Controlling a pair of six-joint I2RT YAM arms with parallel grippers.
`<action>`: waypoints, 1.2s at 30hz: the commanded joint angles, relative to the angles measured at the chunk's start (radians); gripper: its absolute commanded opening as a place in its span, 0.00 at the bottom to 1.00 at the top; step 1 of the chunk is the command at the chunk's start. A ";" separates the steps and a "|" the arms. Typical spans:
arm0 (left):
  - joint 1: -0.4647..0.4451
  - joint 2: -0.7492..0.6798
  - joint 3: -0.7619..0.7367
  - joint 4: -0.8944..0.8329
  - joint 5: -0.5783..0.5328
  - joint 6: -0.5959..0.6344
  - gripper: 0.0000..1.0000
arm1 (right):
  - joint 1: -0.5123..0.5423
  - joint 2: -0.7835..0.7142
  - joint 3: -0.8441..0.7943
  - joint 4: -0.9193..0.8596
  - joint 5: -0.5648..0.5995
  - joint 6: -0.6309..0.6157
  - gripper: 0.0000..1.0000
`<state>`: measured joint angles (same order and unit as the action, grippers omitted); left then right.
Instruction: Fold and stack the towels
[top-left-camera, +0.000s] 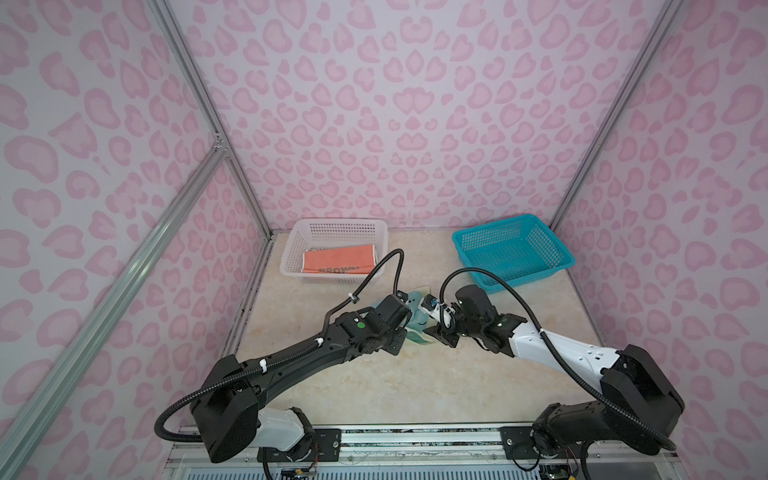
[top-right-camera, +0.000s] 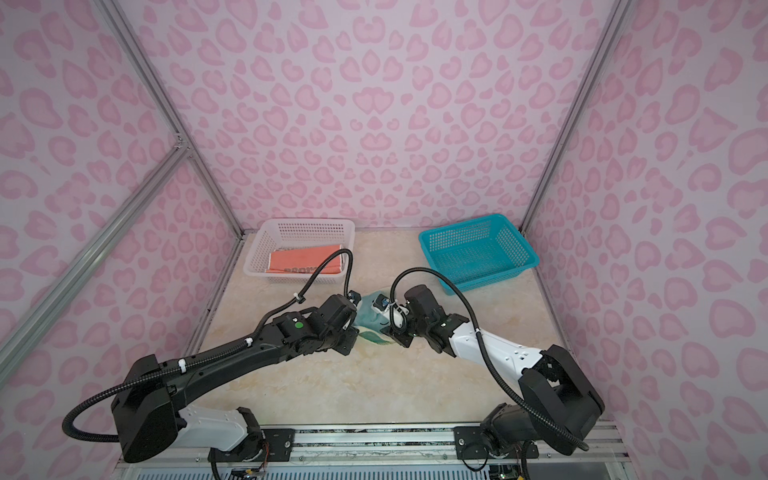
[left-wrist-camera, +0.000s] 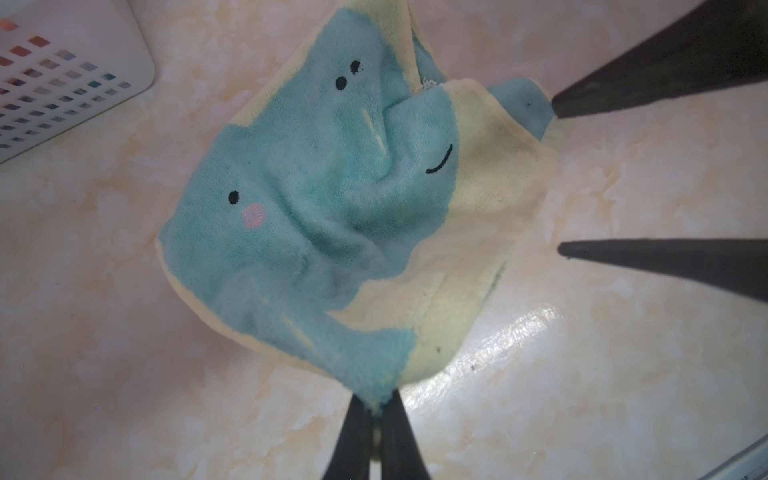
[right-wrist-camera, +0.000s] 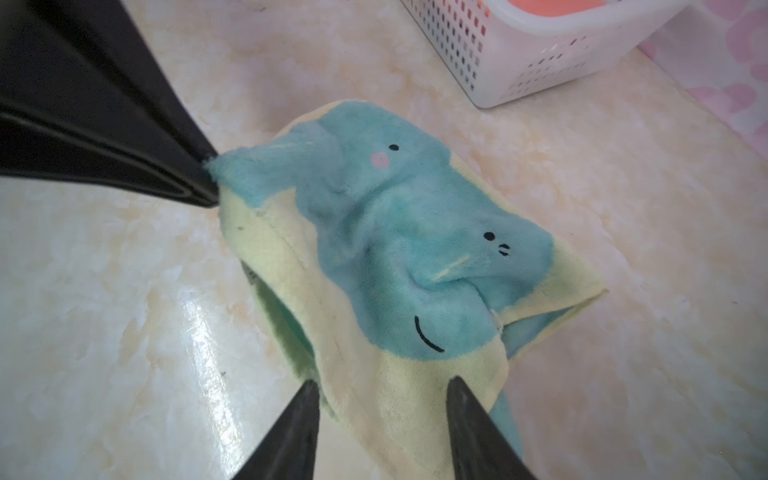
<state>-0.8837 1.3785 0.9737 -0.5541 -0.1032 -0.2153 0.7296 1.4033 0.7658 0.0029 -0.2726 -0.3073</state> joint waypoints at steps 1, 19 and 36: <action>0.008 -0.018 -0.010 0.006 0.026 -0.014 0.03 | 0.026 0.025 -0.005 0.111 -0.031 -0.011 0.50; 0.024 -0.032 -0.067 0.056 0.024 -0.018 0.25 | 0.079 0.235 0.037 0.332 -0.032 0.276 0.00; 0.025 0.083 -0.101 0.200 -0.128 -0.059 0.54 | 0.082 0.243 0.072 0.271 -0.063 0.312 0.00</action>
<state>-0.8585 1.4513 0.8730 -0.4191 -0.1829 -0.2615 0.8078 1.6371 0.8318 0.2733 -0.2993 0.0128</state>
